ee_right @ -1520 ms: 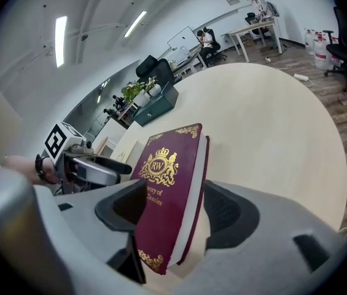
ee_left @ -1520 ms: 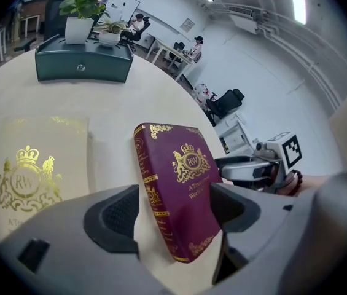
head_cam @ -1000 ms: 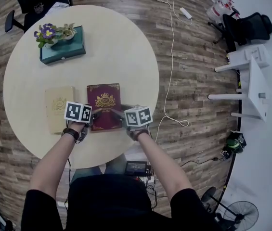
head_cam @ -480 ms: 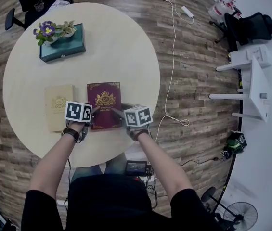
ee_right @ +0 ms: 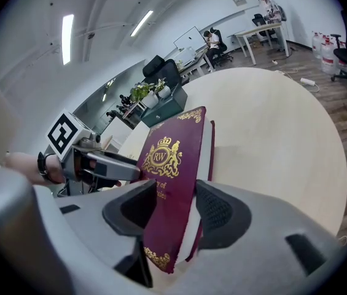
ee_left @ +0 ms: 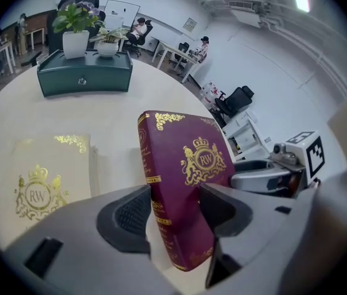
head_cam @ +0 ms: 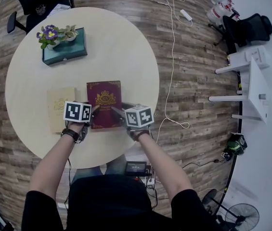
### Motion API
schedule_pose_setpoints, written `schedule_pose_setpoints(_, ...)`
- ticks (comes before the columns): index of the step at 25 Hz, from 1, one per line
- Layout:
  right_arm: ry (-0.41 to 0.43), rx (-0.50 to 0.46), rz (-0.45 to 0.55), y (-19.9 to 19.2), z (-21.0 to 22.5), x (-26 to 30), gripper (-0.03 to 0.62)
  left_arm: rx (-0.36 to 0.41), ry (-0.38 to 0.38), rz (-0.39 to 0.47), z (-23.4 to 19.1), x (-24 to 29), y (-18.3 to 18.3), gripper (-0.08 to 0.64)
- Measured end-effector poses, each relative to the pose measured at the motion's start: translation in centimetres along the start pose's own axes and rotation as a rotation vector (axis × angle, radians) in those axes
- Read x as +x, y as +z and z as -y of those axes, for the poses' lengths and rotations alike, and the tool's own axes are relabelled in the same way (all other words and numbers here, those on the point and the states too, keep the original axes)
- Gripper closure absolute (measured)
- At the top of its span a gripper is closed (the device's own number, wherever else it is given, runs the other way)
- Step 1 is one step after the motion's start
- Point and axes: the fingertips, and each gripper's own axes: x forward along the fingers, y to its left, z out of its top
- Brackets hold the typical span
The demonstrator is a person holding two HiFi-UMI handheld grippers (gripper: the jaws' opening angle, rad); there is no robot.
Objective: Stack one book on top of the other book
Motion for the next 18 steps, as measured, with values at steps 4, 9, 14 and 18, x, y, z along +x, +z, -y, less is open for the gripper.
schedule_pose_setpoints(4, -0.002, -0.020, 0.029, 1.9, -1.5, -1.4, 0.400, 0.013, 0.001, 0.035, 0.7, -2.3, 1.3, 0.324)
schedule_pose_setpoints(9, -0.001, -0.062, 0.047, 4.2, -4.4, -2.6, 0.403, 0.017, 0.011, 0.075, 0.8, -6.0, 2.4, 0.327)
schedule_pose_setpoints(14, 0.020, -0.110, 0.053, 6.2, -8.3, -2.2, 0.405, -0.005, 0.038, 0.127, -0.6, -10.3, 2.7, 0.331)
schedule_pose_setpoints(18, 0.051, -0.143, 0.034, 6.5, -11.8, -0.5, 0.403, -0.034, 0.079, 0.155, -2.8, -13.5, 1.7, 0.337)
